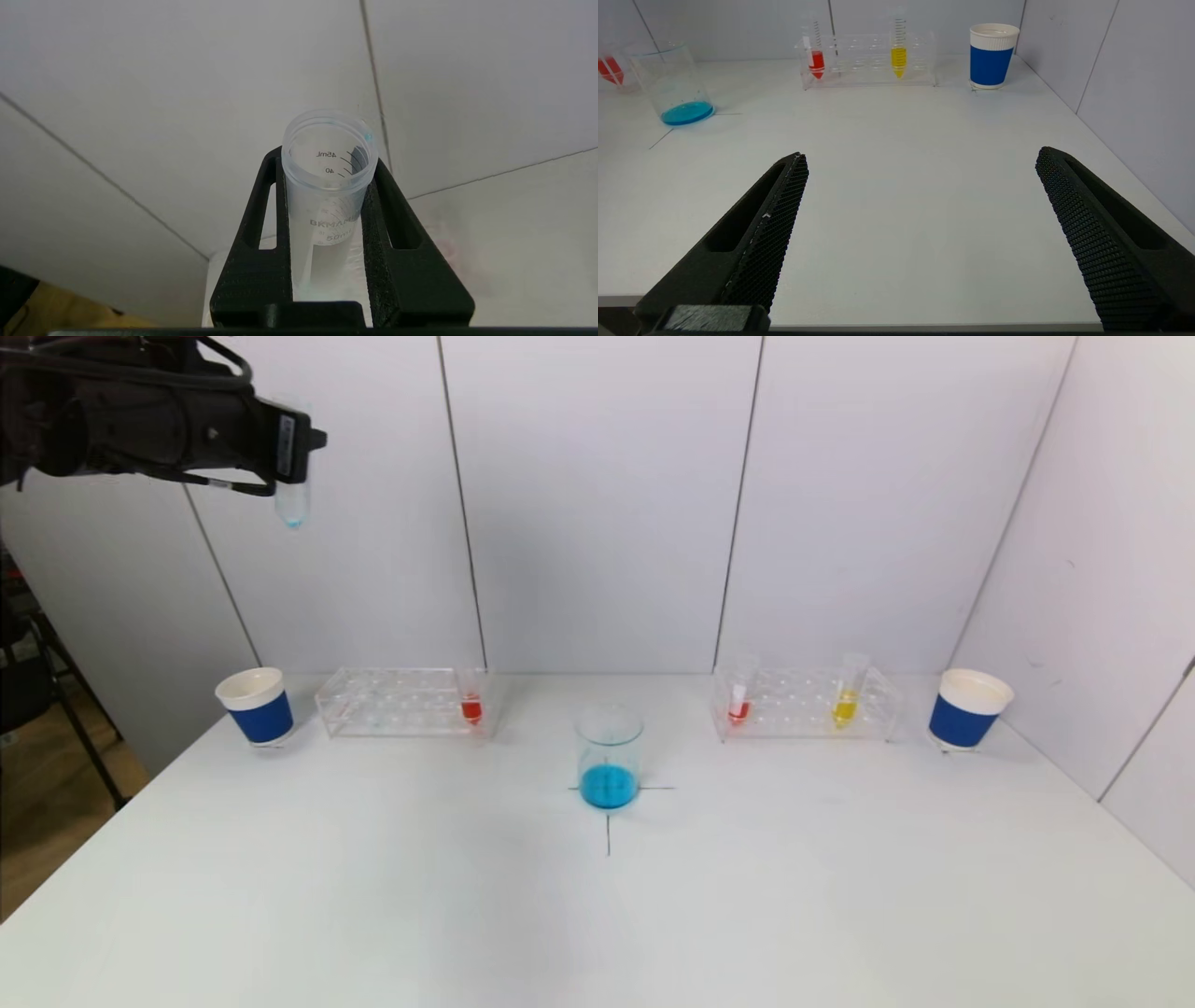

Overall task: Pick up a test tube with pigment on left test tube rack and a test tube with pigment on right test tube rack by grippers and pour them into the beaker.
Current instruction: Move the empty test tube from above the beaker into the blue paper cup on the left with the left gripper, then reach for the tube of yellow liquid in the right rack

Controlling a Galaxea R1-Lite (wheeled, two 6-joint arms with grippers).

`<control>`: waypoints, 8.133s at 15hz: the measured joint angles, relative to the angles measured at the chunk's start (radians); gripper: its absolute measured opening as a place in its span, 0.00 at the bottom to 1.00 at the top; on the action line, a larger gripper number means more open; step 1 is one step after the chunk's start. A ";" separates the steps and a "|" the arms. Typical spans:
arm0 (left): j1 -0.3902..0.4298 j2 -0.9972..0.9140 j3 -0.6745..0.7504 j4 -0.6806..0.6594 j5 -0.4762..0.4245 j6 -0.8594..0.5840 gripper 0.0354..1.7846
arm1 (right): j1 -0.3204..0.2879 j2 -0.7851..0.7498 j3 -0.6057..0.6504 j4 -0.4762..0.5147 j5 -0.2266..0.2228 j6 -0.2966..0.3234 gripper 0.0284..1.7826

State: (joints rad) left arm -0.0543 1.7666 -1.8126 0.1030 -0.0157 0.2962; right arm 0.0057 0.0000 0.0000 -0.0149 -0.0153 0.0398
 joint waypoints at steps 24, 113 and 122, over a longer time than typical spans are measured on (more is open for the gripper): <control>0.394 0.221 0.389 -0.558 -0.031 -0.263 0.23 | 0.000 0.000 0.000 0.000 0.000 0.000 1.00; 0.059 -1.744 1.651 0.112 0.011 -0.261 0.99 | 0.000 0.000 0.000 0.000 0.000 0.000 1.00; 0.059 -1.767 1.807 -0.091 0.016 -0.259 0.99 | 0.000 0.000 0.000 0.000 0.000 0.000 1.00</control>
State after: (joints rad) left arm 0.0043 -0.0004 -0.0053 0.0123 0.0004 0.0368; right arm 0.0057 0.0000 0.0000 -0.0149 -0.0153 0.0398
